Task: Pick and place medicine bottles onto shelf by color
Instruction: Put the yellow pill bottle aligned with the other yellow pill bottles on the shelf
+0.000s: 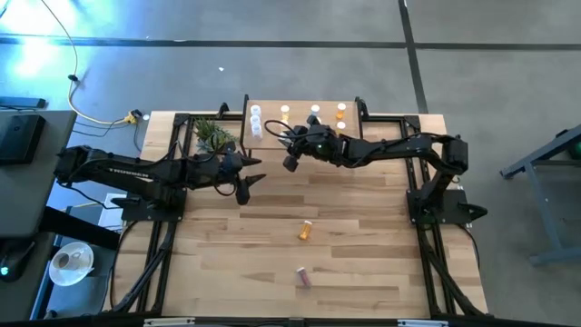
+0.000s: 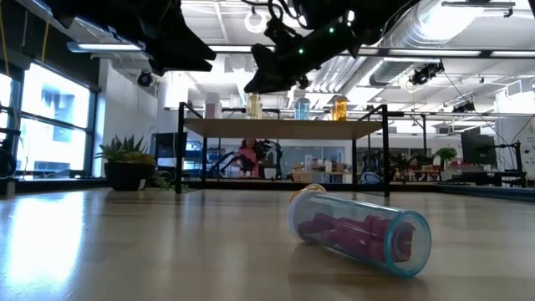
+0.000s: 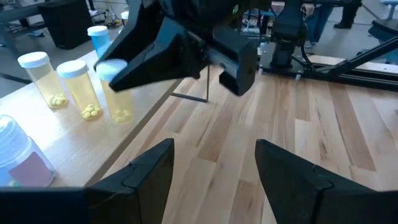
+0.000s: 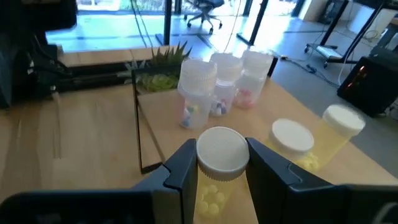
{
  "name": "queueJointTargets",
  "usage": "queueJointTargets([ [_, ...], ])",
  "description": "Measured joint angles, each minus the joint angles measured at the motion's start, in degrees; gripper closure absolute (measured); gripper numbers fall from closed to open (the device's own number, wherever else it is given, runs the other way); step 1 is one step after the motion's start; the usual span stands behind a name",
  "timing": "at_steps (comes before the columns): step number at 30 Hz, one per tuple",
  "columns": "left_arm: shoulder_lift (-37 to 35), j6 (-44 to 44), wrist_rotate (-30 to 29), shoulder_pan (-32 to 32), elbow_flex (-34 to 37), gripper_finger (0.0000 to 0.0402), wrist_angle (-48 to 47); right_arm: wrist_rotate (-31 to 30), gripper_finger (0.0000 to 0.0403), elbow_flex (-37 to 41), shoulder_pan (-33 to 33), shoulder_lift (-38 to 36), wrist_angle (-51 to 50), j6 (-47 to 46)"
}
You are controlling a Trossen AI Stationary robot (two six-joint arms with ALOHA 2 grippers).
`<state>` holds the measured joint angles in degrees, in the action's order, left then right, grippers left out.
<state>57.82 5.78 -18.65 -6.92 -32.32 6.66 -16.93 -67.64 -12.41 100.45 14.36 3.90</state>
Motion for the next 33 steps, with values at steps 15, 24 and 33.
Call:
queueJointTargets([
  [15,0.0,0.0,0.0,0.0,0.0,0.0188,0.0,0.4,0.0304,-0.1,-1.1,1.4,0.2,2.1],
  [24,0.0,0.0,0.0,0.0,0.0,0.0188,0.0,0.4,0.0293,-0.1,-1.1,1.4,0.2,2.1],
  [33,0.0,0.0,0.0,0.0,0.0,0.0188,0.0,0.4,0.0226,0.0,-1.1,1.5,-0.2,1.0],
])
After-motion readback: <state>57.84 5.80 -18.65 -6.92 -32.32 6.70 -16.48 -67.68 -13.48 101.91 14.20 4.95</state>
